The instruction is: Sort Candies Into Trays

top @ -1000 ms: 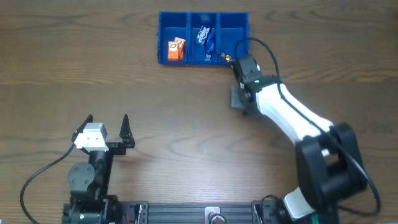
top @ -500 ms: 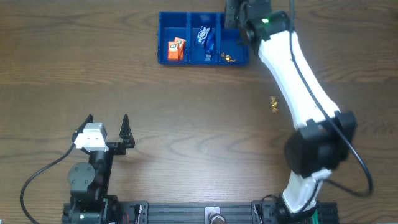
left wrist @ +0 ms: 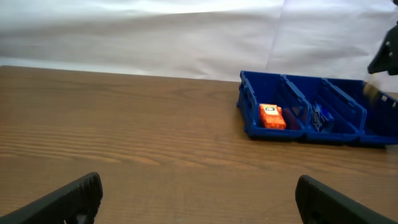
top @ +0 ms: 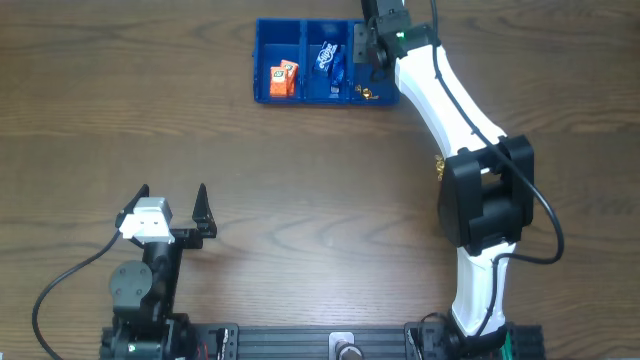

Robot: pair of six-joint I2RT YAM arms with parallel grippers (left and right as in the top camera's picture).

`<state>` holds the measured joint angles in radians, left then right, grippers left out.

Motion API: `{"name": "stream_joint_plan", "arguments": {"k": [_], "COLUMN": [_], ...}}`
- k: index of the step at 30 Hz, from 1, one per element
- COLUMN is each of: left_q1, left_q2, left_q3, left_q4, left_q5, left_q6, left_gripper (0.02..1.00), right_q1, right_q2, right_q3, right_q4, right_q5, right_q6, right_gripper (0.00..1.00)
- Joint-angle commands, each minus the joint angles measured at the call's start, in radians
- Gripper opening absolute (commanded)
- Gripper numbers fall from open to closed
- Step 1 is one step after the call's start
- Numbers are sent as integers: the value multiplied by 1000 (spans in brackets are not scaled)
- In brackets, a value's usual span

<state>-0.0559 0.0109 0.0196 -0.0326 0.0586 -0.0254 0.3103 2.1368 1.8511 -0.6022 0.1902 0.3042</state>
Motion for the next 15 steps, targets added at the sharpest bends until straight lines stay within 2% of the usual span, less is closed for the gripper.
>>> {"name": "stream_joint_plan", "arguments": {"k": [1,8,12,15], "left_q1": [3,3,3,3], "left_q2": [-6,-6,-6,-6], "left_q3": [-14,-14,-14,-14], "left_q4": [-42,-42,-42,-42], "left_q5": [10,10,10,10], "left_q6": [3,3,3,3], "left_gripper": [996,998,998,998], "right_q1": [-5,-46,-72,-98], "right_q2": [3,-67,-187,-287], "right_q3": [8,-18,-144,-273], "right_q4": [-4,-100,-106,-95], "right_q5": [3,21,20,23], "right_q6": [5,-6,-71,-71], "right_gripper": [560,568,568,568]}}
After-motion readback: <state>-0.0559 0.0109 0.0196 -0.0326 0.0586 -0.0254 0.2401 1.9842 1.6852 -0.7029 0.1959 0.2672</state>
